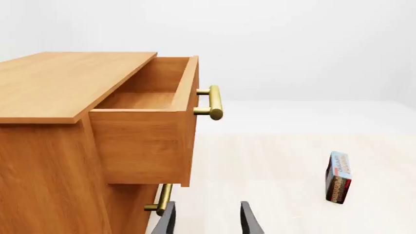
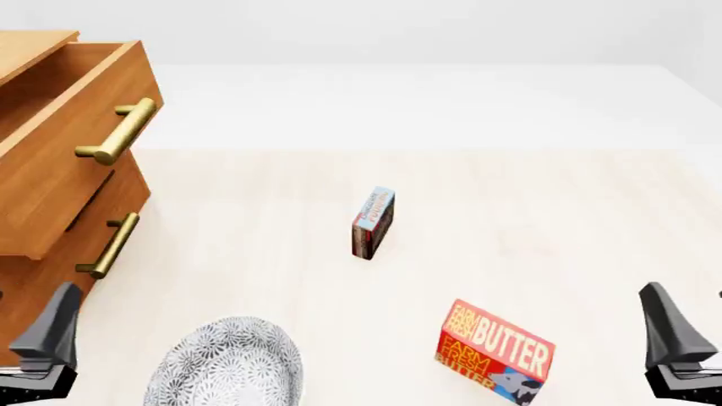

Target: Put the chocolate pudding in the top drawer of the cabinet and close it.

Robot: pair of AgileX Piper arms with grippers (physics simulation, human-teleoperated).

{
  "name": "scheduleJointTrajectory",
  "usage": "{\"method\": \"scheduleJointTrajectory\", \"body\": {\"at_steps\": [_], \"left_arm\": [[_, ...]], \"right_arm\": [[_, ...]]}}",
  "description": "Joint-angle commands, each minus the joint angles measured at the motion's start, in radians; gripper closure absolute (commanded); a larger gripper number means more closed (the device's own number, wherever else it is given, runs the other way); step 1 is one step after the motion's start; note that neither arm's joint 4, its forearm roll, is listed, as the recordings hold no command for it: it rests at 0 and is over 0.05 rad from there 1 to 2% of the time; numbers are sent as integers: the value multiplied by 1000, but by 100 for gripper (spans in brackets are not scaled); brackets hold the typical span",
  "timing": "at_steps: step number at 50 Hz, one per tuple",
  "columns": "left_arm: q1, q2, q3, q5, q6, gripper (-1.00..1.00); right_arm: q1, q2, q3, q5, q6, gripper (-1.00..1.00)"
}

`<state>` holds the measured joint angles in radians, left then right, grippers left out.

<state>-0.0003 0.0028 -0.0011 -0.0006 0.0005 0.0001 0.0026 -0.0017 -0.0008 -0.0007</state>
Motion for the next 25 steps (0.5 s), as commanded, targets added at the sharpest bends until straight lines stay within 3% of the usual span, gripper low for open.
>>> {"method": "scheduleJointTrajectory", "body": {"at_steps": [1,20,23,25], "left_arm": [[1,4,-2,1,-1,-100],[-9,24,-10,8,36,-100],[-3,0,-76,51,11,-100],[-16,2,-129,96,31,-100]], "right_arm": [[0,4,-3,-1,-2,-100],[0,4,-3,-1,-2,-100],[0,4,-3,-1,-2,-100],[0,4,-3,-2,-2,-100]]}}
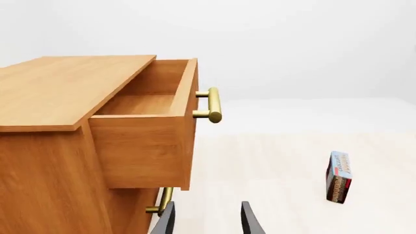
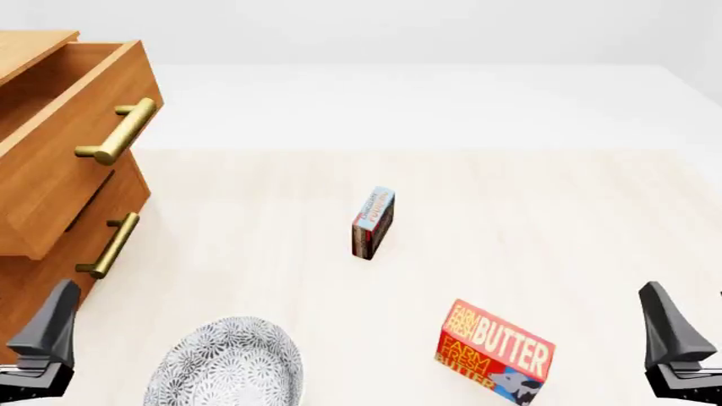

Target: Put the chocolate pudding in the top drawer of the cabinet and close it.

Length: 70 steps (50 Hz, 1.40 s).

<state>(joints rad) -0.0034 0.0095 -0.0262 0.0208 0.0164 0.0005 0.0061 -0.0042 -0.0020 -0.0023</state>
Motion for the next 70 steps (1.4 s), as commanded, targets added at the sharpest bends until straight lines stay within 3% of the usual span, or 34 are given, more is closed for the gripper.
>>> {"method": "scheduleJointTrajectory", "body": {"at_steps": [1,6,8,20,41,58,61,62,63,66,70], "left_arm": [[-30,-4,-124,94,8,-100],[-48,15,-181,126,17,-100],[-53,16,-141,91,31,-100],[-47,120,-284,153,48,-100],[-82,341,-472,147,49,-100],[-56,435,-628,252,40,-100],[-47,452,-670,291,33,-100],[-42,490,-741,335,30,-100],[-46,504,-750,345,33,-100],[-37,483,-701,325,43,-100],[-49,564,-817,378,52,-100]], "right_arm": [[0,1,0,0,0,-100],[0,1,0,0,0,-100],[0,1,0,0,0,-100],[0,1,0,0,-1,-100],[0,1,0,0,0,-100],[0,1,0,0,0,-100],[0,1,0,0,0,-100],[0,1,0,0,0,-100],[0,1,0,0,0,-100],[0,1,0,0,0,-100],[0,1,0,0,0,-100]]}}
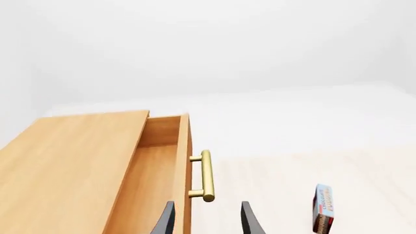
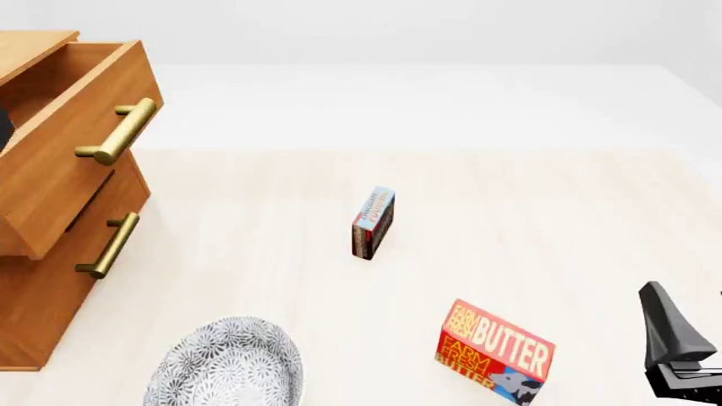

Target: Put the chocolate pudding in the top drawer of the cabinet and close it.

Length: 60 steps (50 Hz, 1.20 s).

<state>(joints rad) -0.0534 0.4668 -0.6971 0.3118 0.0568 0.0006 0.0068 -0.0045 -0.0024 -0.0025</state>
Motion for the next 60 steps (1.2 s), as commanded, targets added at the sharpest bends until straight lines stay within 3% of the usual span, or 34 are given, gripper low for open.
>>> {"method": "scheduleJointTrajectory", "body": {"at_steps": [1,5,6,10,11,14,35,60], "left_arm": [[21,108,-167,117,-4,-100],[38,103,-140,102,-16,-100],[27,128,-191,129,-23,-100],[38,129,-147,112,-50,-100],[38,147,-220,170,-52,-100],[36,145,-180,146,-50,-100],[104,213,-264,300,-78,-100],[103,352,-356,349,-147,-100]], "right_arm": [[0,0,0,0,0,-100],[0,0,0,0,0,-100],[0,0,0,0,0,-100],[0,0,0,0,0,-100],[0,0,0,0,0,-100],[0,0,0,0,0,-100],[0,0,0,0,0,-100],[0,0,0,0,0,-100]]}}
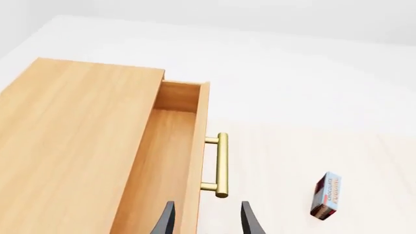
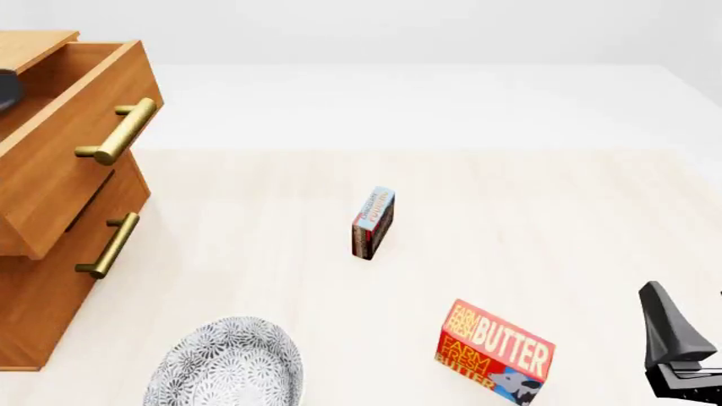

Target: Put the chocolate pudding in the top drawer of the cabinet and close it.

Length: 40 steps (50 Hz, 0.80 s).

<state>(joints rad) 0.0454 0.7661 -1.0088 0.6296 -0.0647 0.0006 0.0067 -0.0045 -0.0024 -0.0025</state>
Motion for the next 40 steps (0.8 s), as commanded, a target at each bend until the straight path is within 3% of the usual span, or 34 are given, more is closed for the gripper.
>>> {"method": "scheduleJointTrajectory", "body": {"at_steps": [1,28,40], "left_arm": [[6,56,-49,36,-27,-100],[2,179,-76,55,-44,-100],[23,201,-76,73,-19,-100]], "right_arm": [[0,0,0,0,0,-100],[0,0,0,0,0,-100],[0,0,0,0,0,-100]]}}
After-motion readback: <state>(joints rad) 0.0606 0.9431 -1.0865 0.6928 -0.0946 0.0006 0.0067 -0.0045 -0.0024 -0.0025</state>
